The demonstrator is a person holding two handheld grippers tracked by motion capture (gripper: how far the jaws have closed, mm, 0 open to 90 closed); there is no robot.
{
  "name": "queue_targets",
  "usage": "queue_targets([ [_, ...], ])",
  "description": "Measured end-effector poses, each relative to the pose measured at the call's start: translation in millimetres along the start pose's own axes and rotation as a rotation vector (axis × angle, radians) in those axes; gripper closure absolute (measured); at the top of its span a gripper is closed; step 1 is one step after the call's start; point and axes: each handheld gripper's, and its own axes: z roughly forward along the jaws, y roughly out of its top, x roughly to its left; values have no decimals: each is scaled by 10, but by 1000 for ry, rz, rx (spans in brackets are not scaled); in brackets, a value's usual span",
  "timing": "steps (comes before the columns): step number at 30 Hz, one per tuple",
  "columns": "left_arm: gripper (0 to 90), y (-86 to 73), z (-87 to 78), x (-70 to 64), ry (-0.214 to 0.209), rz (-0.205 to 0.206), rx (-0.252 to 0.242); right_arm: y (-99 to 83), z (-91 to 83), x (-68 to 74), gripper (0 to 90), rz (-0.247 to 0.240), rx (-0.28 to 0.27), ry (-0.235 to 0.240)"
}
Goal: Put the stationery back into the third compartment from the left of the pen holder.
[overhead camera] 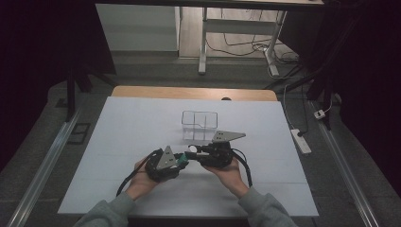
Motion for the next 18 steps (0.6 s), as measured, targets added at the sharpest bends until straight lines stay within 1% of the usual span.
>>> queue_targets([
  [3, 464, -7, -20, 43, 4, -45, -5, 4, -10, 10, 635, -27, -3, -13],
  [5, 410, -10, -41, 60, 11, -56, -6, 10, -20, 18, 635, -32, -11, -17],
  [7, 377, -12, -67, 68, 16, -67, -9, 17, -36, 26, 635, -53, -11, -39],
  [8, 363, -14, -80, 72, 16, -71, -11, 21, -48, 28, 635, -63, -8, -49],
  [11, 329, -25, -121, 87, 10, -86, -3, 35, -85, 15, 635, -62, -22, -59],
  [13, 311, -46, -157, 96, 9, -88, 2, 48, -113, 7, 635, -64, -32, -69],
  [16, 299, -106, -227, 126, 18, -100, 13, 68, -162, -6, 635, -64, -45, -82],
  [18, 297, -167, -285, 160, 25, -115, 22, 79, -192, -16, 635, -63, -54, -94],
])
